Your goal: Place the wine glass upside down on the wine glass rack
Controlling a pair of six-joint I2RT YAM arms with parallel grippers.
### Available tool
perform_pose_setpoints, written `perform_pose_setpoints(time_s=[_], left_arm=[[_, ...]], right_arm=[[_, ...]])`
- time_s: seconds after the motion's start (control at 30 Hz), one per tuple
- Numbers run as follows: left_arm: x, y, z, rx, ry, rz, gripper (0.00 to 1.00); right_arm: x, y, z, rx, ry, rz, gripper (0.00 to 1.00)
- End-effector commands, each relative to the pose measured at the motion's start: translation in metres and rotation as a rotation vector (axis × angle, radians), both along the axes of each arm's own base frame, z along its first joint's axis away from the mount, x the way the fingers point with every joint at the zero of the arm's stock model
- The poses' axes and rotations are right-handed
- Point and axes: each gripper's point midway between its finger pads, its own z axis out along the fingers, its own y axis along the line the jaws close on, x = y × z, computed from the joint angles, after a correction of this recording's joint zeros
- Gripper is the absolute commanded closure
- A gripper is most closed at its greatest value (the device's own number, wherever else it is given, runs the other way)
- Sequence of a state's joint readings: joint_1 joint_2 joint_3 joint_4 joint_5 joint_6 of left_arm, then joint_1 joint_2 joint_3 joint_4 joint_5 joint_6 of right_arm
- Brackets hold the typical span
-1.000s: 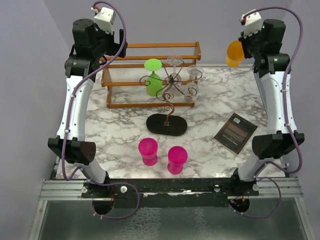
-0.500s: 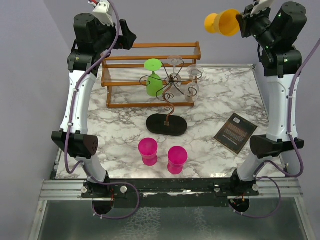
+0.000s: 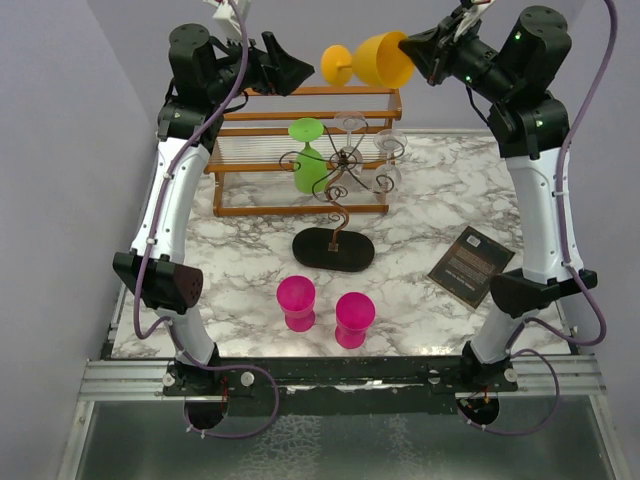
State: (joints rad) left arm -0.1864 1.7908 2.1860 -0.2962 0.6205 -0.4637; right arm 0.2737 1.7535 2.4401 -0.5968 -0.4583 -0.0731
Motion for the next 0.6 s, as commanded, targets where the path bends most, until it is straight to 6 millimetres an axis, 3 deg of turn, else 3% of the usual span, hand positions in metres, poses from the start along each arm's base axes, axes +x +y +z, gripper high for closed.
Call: perform_pose_setpoints(time_s=[0.0,0.17,0.4,0.57], left_arm=[[-0.006,-0.014,0.013,-0.065,-0.005,-0.069,0.13],[-0.007,-0.016,-0.002,-0.076,0.044,-0.085,0.19],[-0.012,-0.027,-0.012,-0.116,0.087,-0.165,0.36],[-0.017,-0.031,-0.012,-0.141,0.096,-0.211,0.39]], right_arm=[[-0.019,0.029,0.016,0.054,-0.022,0.152,0.98],[-0.021,0.037,0.01,0.057,-0.001,0.197,0.98],[-0.021,0.039,0.007,0.053,0.006,0.215,0.99],[-0.022,0.039,0.006,0.052,0.007,0.214,0.99]])
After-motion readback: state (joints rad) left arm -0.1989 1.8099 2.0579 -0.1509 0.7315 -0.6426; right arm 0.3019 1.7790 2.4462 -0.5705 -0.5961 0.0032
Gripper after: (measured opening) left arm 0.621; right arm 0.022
